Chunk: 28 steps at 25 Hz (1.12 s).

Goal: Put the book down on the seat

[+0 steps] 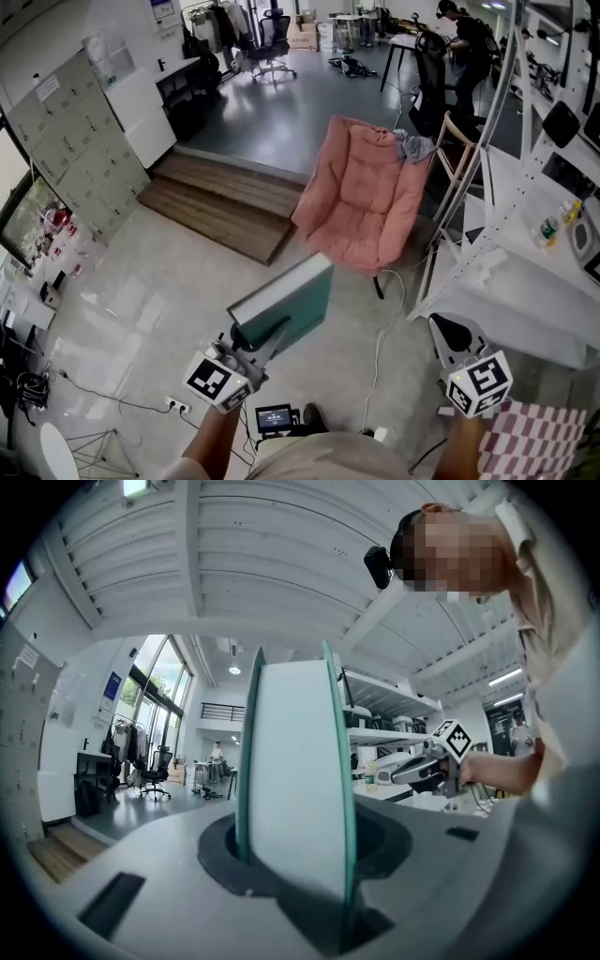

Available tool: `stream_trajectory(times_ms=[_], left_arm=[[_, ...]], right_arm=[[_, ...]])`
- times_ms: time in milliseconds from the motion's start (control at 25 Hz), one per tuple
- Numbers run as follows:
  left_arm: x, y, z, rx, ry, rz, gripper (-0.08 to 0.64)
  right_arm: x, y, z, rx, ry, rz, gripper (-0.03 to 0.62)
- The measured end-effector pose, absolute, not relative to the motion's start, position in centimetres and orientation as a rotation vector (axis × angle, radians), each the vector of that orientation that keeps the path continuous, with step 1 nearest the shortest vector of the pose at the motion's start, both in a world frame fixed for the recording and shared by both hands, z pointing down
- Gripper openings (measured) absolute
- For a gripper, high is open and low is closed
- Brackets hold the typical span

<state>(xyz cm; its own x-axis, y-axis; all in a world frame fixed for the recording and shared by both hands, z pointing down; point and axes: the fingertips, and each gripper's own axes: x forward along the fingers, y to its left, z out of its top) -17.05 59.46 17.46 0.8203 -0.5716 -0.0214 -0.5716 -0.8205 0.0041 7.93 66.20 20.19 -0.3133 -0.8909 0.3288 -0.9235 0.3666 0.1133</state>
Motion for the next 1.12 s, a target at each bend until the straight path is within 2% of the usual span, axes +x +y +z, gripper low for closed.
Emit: stream_trajectory(times_ms=[560,920,1120], left_arm=[[-21.7,54.7,19.8,-3.025,0.98,0.028,0.155],[-21.6,49.3,21.2,-2.986,1.139,-0.054,0.153],[-17.6,45.0,21.9,-2.965,1.208,-0.058,0.153]], right_arm=[[5.5,60.4,21.1,1.659,-2.313,0.235,-0.008],[5.3,50.7,23.2,1.498,-2.435,0.266,-0.008],[9.0,44.4,24.7,1.429,-2.48,0.291,-0.008]])
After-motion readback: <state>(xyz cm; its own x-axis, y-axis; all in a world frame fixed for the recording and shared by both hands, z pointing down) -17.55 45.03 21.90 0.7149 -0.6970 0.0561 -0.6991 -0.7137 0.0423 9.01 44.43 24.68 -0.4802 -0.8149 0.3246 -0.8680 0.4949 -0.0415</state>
